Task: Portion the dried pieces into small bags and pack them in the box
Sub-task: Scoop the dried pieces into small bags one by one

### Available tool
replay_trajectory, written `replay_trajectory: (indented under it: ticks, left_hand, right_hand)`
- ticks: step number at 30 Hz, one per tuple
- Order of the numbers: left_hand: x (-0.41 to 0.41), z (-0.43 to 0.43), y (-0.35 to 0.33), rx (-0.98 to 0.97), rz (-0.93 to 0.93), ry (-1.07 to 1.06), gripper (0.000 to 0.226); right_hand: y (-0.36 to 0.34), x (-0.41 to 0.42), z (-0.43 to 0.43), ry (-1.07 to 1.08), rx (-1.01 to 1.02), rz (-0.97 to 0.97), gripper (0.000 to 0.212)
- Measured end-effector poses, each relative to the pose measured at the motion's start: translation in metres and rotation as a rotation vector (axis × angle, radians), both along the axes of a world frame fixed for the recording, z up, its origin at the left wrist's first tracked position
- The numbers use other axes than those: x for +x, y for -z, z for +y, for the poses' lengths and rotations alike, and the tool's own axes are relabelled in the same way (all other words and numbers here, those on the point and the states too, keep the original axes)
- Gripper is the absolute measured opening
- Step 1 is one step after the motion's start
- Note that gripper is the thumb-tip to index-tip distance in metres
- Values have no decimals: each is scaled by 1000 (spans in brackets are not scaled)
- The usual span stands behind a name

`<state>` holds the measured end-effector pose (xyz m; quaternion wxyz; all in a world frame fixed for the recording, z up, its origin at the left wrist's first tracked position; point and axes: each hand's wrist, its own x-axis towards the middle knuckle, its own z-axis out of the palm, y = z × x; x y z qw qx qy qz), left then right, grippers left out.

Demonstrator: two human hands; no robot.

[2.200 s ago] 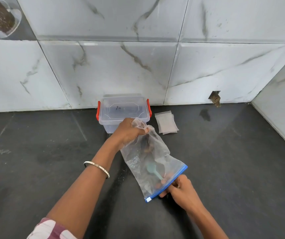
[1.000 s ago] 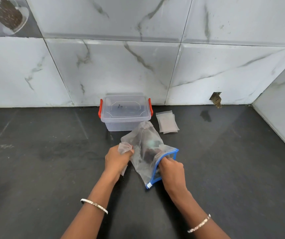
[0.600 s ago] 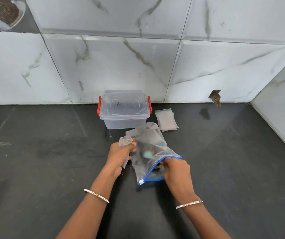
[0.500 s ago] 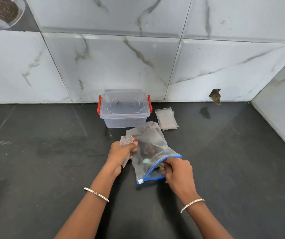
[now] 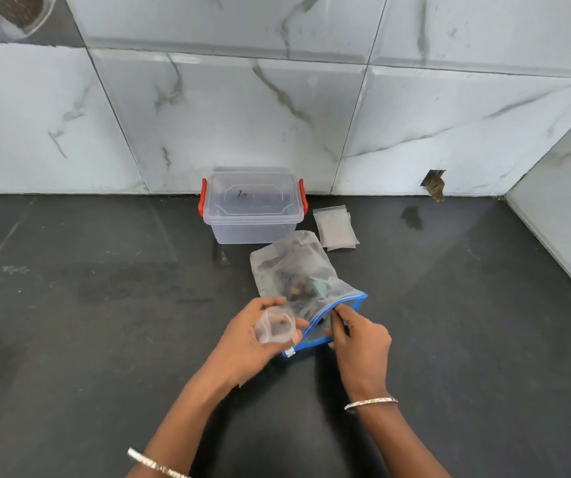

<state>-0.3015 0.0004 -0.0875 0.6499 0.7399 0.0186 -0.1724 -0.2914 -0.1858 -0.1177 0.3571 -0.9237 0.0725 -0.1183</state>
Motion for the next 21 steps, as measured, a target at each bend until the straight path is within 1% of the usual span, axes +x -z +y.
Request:
replay_trajectory:
  ticks: [1, 3, 4, 6, 7, 9, 13, 16, 19, 21]
  left_hand:
    - [-4, -3, 5, 64, -36, 59, 39]
    - [-7, -9, 14, 289, -125, 122, 34]
    - [-7, -10, 16, 383, -136, 141, 32]
    - [-7, -12, 18, 471, -133, 138, 36]
    - [-7, -14, 19, 478, -146, 120, 40]
    - [-7, -15, 20, 443, -179, 78, 44]
    - [-11, -17, 19, 363, -207, -17, 48]
    - [-11, -16, 23, 339, -211, -37, 48]
    - [-6, -14, 26, 303, -208, -43, 46]
    - [-6, -15, 24, 233, -193, -55, 42]
  right_hand:
    - [2, 0, 1, -14, -110, -11, 22]
    - [2, -2, 5, -60, -291, -48, 14]
    - [0, -3, 5, -83, -346, -49, 14]
    - [-2, -4, 3, -94, -391, -37, 20]
    - [-2, -4, 0, -90, -395, -42, 24]
    - [-2, -5, -7, -75, -339, -58, 27]
    - [-3, -7, -18, -80, -132, -12, 21]
    - [-6, -10, -23, -59, -42, -42, 20]
    - [-6, -15, -24, -42, -45, -85, 17]
    - [-3, -19, -25, -57, -89, -106, 16]
